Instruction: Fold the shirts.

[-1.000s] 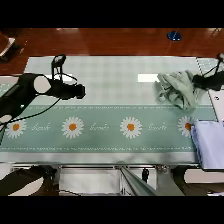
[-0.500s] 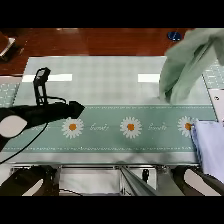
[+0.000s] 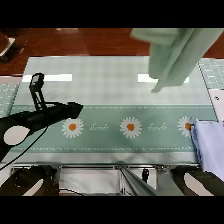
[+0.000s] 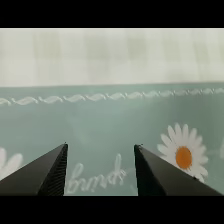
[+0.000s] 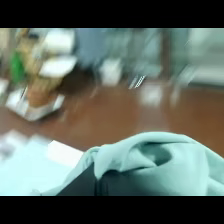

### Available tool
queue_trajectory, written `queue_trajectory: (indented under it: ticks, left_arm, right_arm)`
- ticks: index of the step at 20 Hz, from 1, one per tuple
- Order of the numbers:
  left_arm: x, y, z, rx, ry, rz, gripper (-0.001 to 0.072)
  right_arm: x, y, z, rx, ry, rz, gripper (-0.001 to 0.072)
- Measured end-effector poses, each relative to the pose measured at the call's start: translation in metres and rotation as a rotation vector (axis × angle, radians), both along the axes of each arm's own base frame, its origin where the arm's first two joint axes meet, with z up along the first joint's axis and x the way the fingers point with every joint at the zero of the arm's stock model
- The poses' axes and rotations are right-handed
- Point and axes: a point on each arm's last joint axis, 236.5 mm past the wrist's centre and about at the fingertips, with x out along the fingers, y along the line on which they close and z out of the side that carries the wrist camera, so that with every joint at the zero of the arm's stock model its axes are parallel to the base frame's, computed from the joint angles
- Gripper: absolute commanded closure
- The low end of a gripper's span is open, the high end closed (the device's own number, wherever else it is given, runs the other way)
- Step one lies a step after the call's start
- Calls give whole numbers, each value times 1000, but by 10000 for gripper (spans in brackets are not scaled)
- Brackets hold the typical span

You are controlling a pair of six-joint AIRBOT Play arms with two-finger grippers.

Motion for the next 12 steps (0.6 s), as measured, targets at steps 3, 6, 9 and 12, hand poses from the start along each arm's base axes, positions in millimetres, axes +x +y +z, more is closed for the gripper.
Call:
queue_trajectory:
  ticks: [3, 6, 9, 12]
  left_arm:
    - [15, 27, 0, 3, -10, 92, 200]
    - [24, 47, 1, 6, -16, 157, 201]
    - [26, 54, 0, 6, -10, 179, 200]
    - [25, 57, -3, 10, 0, 184, 200]
  right_arm:
    - [-6, 45, -65, -102, 197, 137, 694]
    - [-13, 97, -143, -176, 396, 283, 694]
    - [-18, 155, -231, -218, 585, 392, 694]
    - [-25, 207, -311, -239, 754, 457, 693]
